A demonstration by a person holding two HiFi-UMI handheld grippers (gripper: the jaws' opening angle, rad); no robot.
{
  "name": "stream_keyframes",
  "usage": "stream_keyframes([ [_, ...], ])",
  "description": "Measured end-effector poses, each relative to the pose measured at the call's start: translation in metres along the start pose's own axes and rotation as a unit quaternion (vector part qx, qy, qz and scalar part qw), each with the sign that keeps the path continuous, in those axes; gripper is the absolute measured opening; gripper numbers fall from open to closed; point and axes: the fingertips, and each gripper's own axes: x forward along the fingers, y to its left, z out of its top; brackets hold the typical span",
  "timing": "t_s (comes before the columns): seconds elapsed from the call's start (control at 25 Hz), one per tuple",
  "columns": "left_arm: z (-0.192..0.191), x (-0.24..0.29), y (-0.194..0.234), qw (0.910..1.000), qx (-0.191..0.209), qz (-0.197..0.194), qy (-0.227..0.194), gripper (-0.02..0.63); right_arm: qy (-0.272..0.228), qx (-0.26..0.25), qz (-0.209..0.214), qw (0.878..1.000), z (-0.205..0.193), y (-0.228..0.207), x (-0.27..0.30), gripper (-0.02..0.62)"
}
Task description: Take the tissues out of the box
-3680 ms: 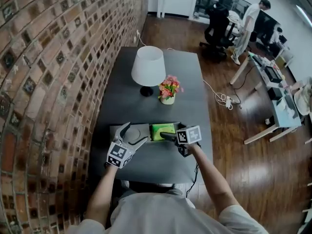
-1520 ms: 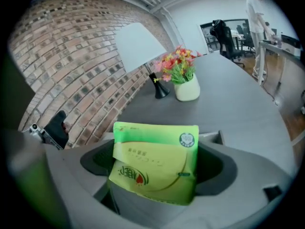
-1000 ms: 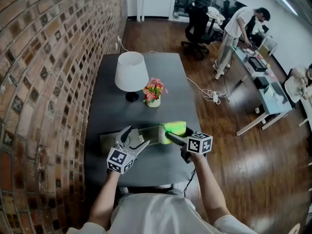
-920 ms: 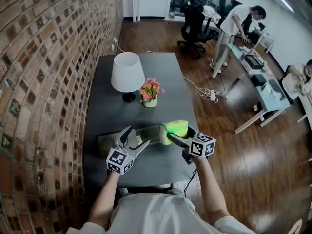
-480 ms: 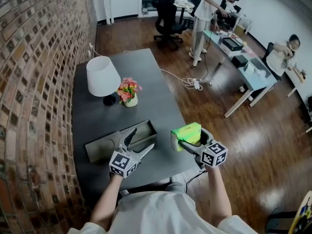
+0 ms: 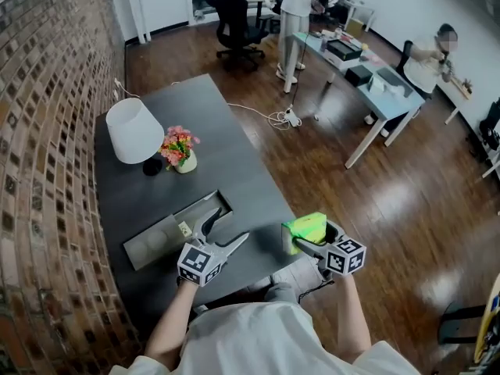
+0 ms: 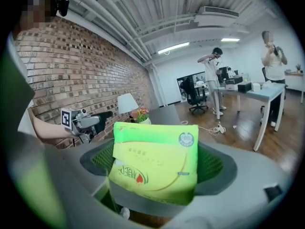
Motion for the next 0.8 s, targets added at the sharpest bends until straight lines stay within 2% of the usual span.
stream_keyframes([
  [0.16,0.002,0.005,-0.004,1.0,0.0,-0.006,0.001,0.391,-0.017,0.023,0.003,1.0,-0.012,0.001,-0.007,0.509],
  [0.32,0.002,0.006,-0.009,1.0,0.0,-0.008,0.003,0.391,-0.083,0.041,0.016,0.996,-0.001,0.012,-0.015,0.511],
  [0.44,0.004,-0.002,-0.009,1.0,-0.005,0.004,-0.003,0.391,-0.134,0.043,0.018,0.99,0.012,0.021,-0.018,0.511],
  [0.64,0.019,-0.029,-0.004,0.9973,-0.027,0.058,-0.036,0.39,-0.198,0.023,0.022,0.98,0.041,0.049,-0.017,0.511],
  [0.8,0.027,-0.068,0.002,0.9881,-0.025,0.136,-0.068,0.39,-0.233,0.007,0.022,0.972,0.059,0.082,-0.006,0.511],
])
